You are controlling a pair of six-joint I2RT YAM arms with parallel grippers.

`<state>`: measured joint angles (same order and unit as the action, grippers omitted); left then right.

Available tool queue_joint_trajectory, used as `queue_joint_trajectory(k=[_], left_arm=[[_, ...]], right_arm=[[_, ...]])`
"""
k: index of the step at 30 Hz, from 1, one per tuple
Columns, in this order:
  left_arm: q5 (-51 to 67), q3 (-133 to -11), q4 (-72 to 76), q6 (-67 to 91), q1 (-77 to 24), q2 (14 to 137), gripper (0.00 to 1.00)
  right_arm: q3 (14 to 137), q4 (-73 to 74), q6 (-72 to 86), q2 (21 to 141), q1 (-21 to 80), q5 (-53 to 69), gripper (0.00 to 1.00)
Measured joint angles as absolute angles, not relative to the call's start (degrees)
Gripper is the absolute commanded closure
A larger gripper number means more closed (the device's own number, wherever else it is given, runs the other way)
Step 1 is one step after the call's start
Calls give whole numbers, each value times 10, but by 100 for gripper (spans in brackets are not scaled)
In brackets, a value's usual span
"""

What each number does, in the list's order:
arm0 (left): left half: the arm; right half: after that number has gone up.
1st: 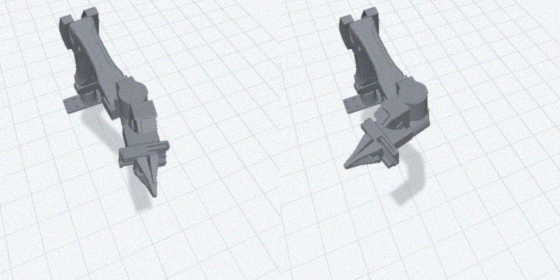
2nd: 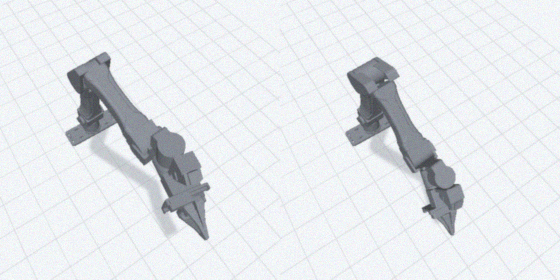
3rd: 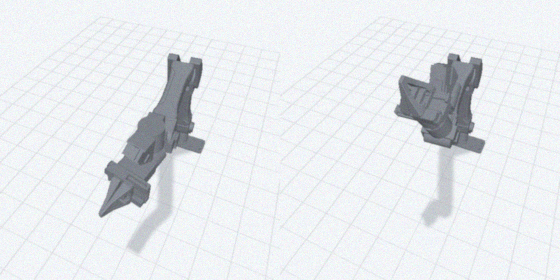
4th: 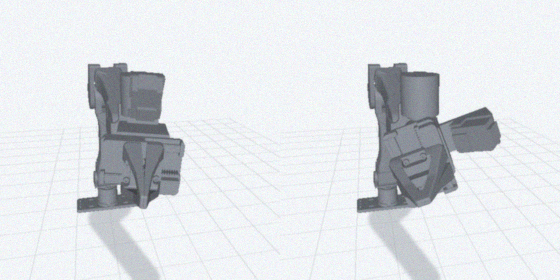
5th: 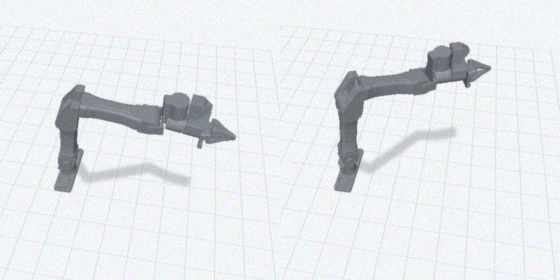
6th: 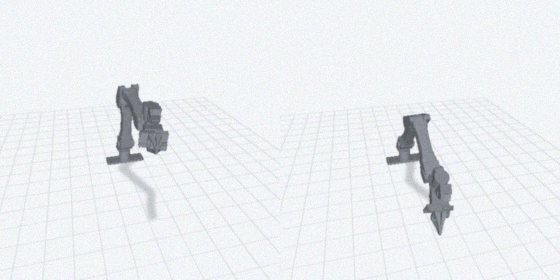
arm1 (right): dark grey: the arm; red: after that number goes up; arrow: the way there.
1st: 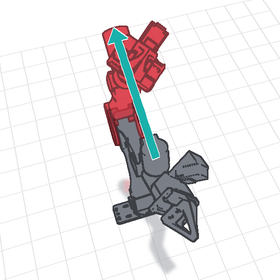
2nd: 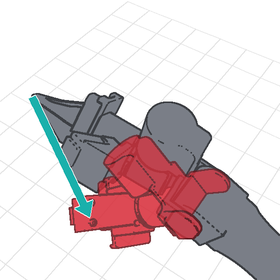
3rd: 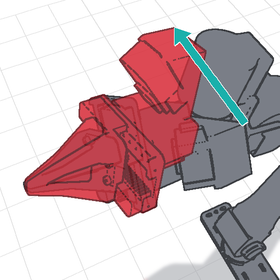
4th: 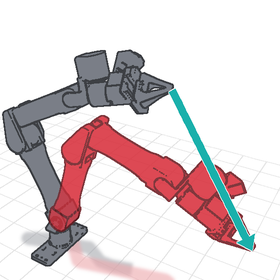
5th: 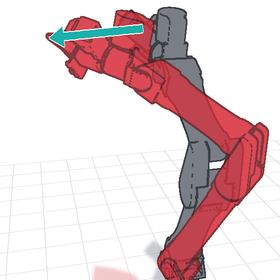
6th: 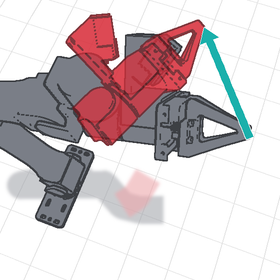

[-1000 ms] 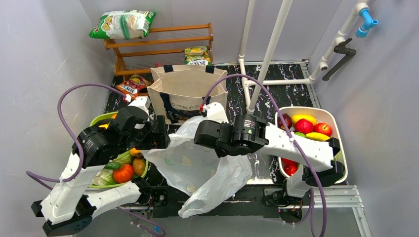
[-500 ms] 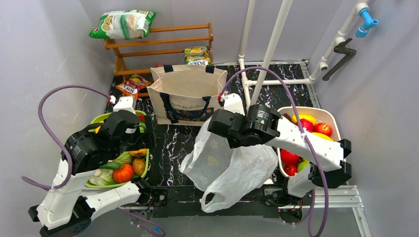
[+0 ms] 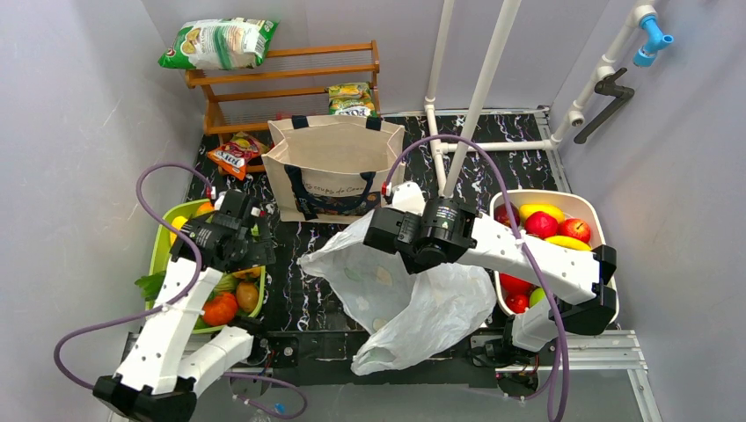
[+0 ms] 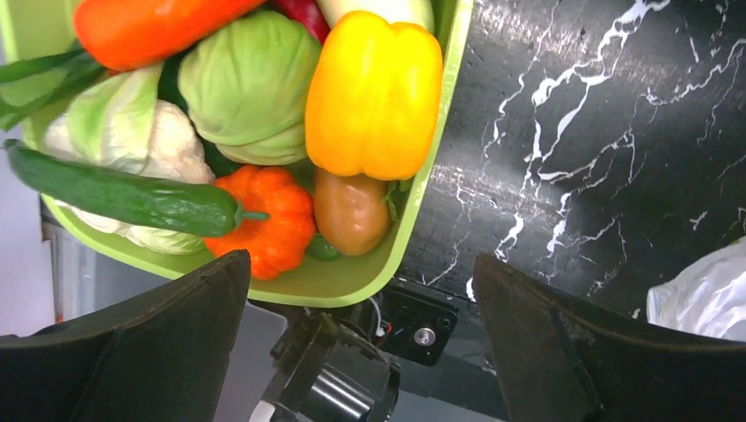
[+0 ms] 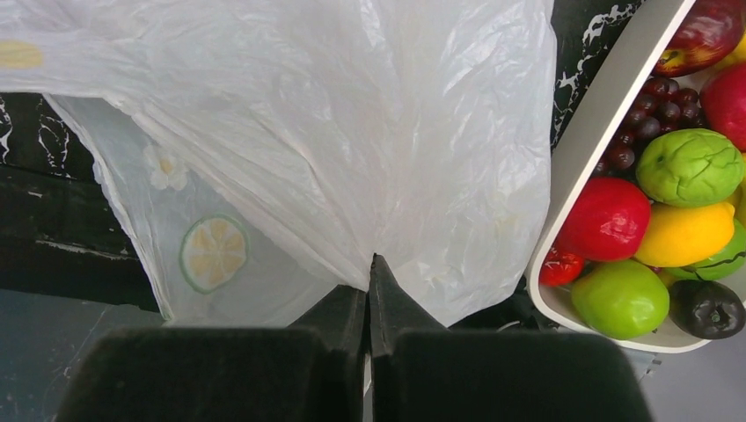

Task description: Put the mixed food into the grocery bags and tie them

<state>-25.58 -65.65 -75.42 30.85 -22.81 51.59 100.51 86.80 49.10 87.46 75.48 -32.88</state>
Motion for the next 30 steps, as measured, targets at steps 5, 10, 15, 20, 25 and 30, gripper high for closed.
queue_joint_trajectory(k=[5, 10, 15, 20, 25, 30], left_arm=[[-164, -634, -673, 208, -116, 550, 2], [-137, -595, -608, 148, -75, 561, 2], [-108, -557, -550, 81, -57, 556, 2], [-82, -528, -509, 42, -15, 568, 2], [-75, -519, -492, 25, 22, 603, 2], [-84, -519, -487, 26, 30, 612, 4]], right_arm=[[973, 846, 491, 867, 755, -316, 99], [966, 838, 490, 863, 755, -313, 99], [965, 834, 489, 858, 755, -313, 99], [960, 832, 489, 857, 754, -311, 99], [957, 827, 489, 856, 754, -309, 99], [957, 824, 487, 856, 754, -309, 99]])
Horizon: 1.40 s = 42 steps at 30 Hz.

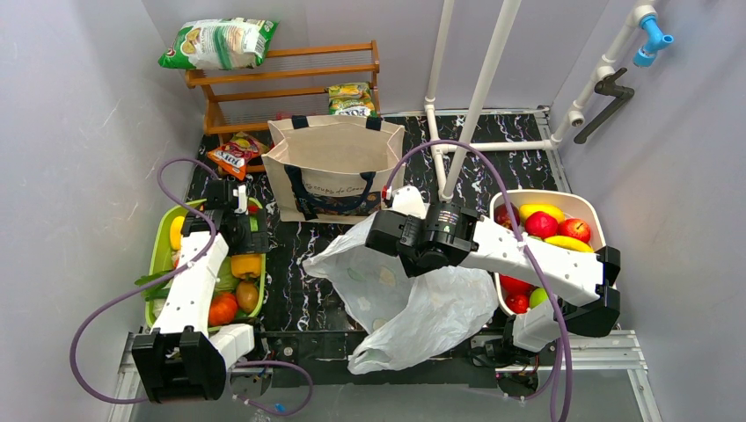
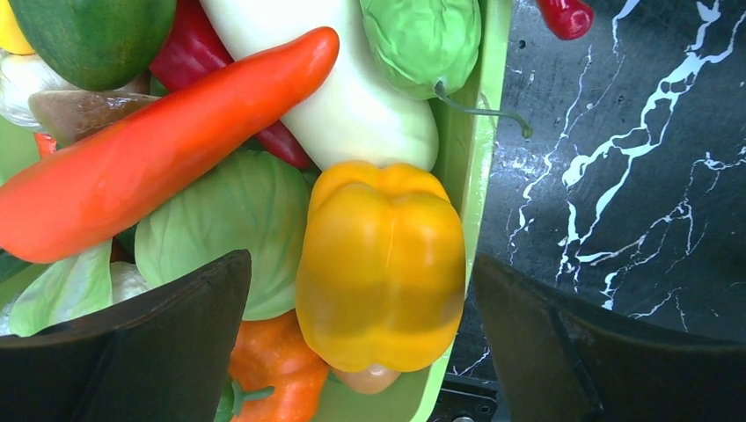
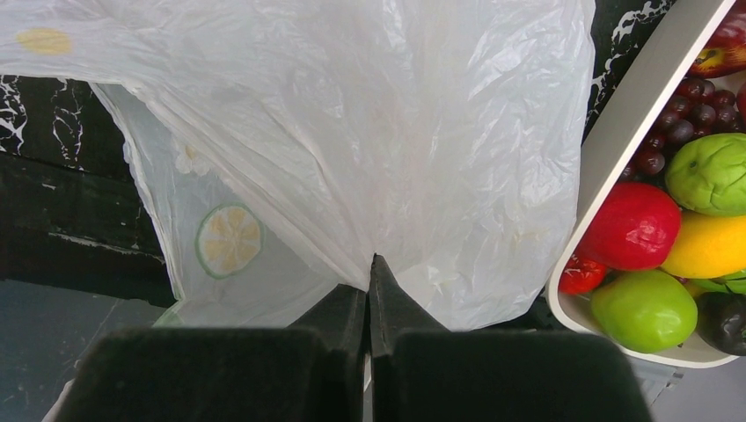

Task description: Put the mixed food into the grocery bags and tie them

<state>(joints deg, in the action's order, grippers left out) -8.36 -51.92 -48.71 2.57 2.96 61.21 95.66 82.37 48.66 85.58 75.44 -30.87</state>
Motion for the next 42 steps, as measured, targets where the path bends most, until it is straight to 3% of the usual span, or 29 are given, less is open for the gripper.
queue_joint_trajectory(k=[6, 10, 13, 15, 23, 31, 42], left_arm=[[-85, -519, -486, 25, 32, 640, 14], [-81, -519, -485, 28, 33, 664, 41], [-73, -521, -484, 30, 32, 674, 73], [-71, -522, -485, 35, 33, 673, 85], [-70, -544, -509, 46, 35, 656, 99], [-11, -669, -555, 74, 36, 641, 100], [157, -688, -605, 159, 29, 531, 100]], right_arm=[[948, 821, 484, 855, 754, -307, 99], [938, 818, 484, 851, 754, -306, 99], [931, 817, 484, 846, 754, -306, 99], [929, 815, 484, 844, 754, -305, 99], [928, 814, 484, 839, 754, -305, 99], [931, 813, 484, 840, 754, -305, 99], [964, 803, 494, 855, 754, -297, 99]])
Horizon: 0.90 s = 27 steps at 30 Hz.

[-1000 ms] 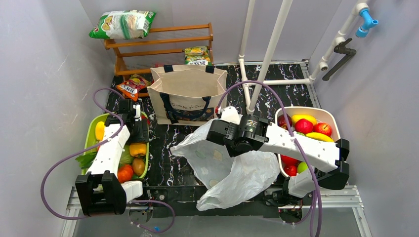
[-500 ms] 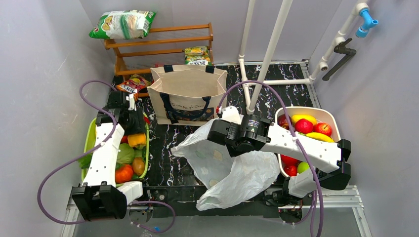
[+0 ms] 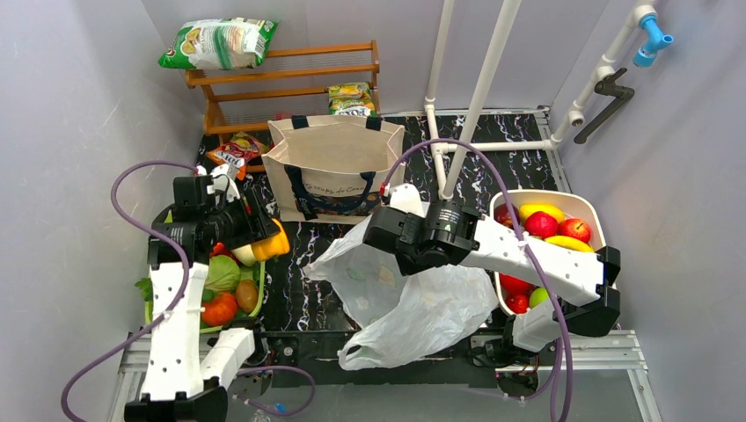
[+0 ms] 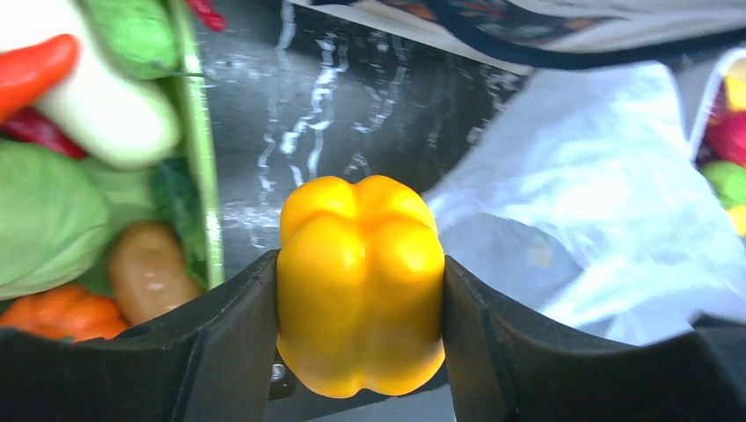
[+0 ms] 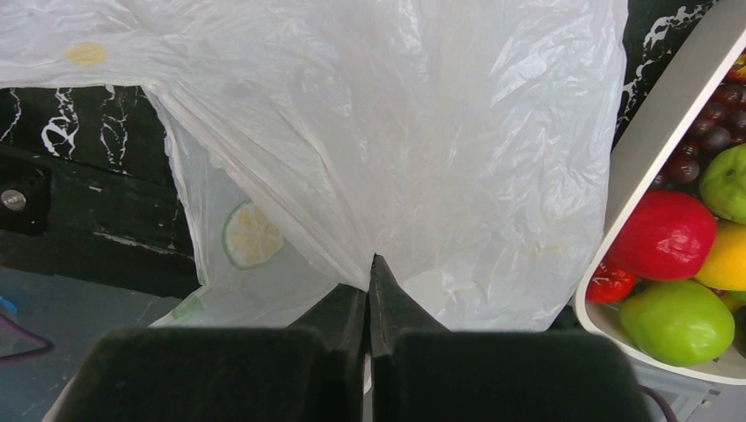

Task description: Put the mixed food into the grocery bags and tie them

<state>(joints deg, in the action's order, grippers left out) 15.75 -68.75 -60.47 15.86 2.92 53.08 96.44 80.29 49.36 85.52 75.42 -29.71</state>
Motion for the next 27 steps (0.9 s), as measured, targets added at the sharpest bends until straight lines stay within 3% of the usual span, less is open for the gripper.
queue_joint_trajectory(k=[15, 27], left_arm=[[335, -756, -597, 202, -83, 439, 100], [423, -674, -548, 231, -107, 388, 100]], right_arm=[[1064, 788, 504, 918, 749, -267, 99], [1075, 779, 505, 932, 746, -246, 99]])
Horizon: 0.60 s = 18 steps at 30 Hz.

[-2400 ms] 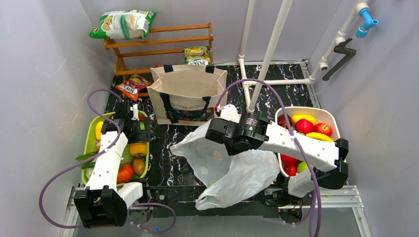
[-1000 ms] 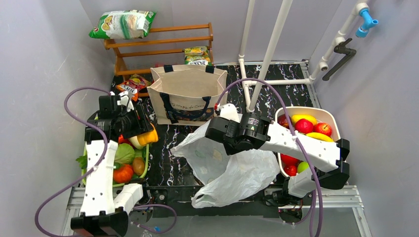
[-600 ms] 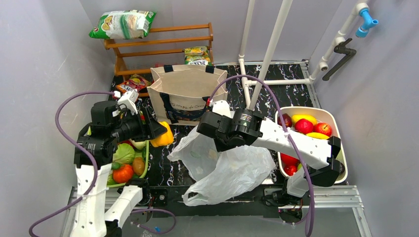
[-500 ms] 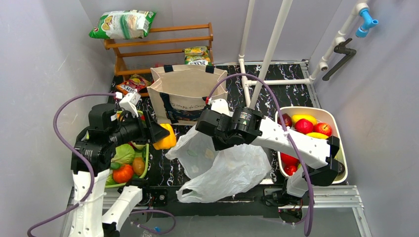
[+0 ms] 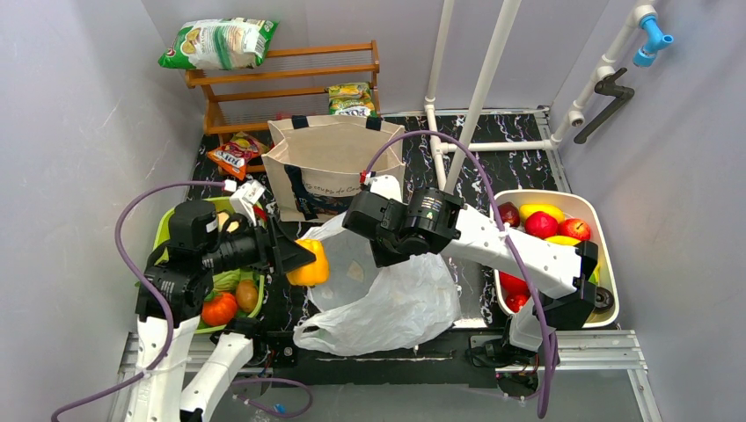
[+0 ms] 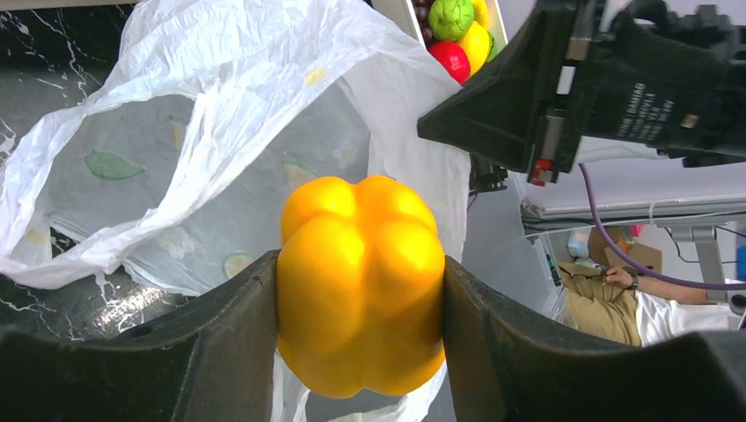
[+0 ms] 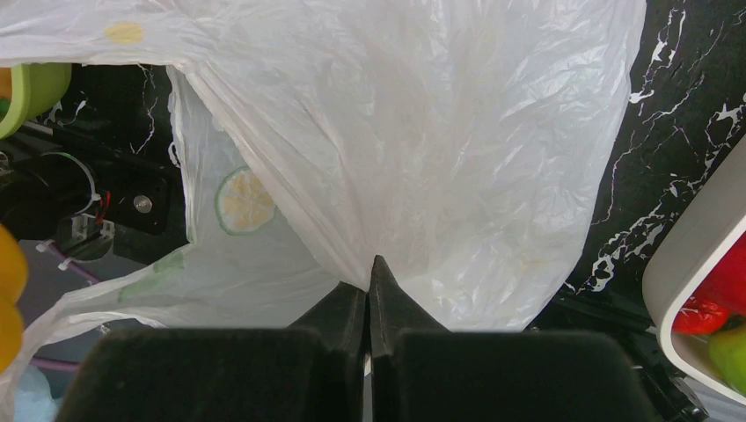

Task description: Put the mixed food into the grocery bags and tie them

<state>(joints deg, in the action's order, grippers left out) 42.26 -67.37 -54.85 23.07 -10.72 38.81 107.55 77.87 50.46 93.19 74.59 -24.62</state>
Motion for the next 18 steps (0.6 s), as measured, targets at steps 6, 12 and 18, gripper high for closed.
queue_joint_trajectory(k=[6, 12, 18], left_arm=[[424, -619, -496, 260, -122, 384, 100], [391, -567, -452, 284, -186, 383, 100], [311, -538, -423, 312, -310, 403, 100]], right_arm=[[1075, 777, 505, 932, 746, -237, 99], [1075, 773, 505, 932, 744, -229, 99], [1073, 762, 505, 931, 737, -220, 99]])
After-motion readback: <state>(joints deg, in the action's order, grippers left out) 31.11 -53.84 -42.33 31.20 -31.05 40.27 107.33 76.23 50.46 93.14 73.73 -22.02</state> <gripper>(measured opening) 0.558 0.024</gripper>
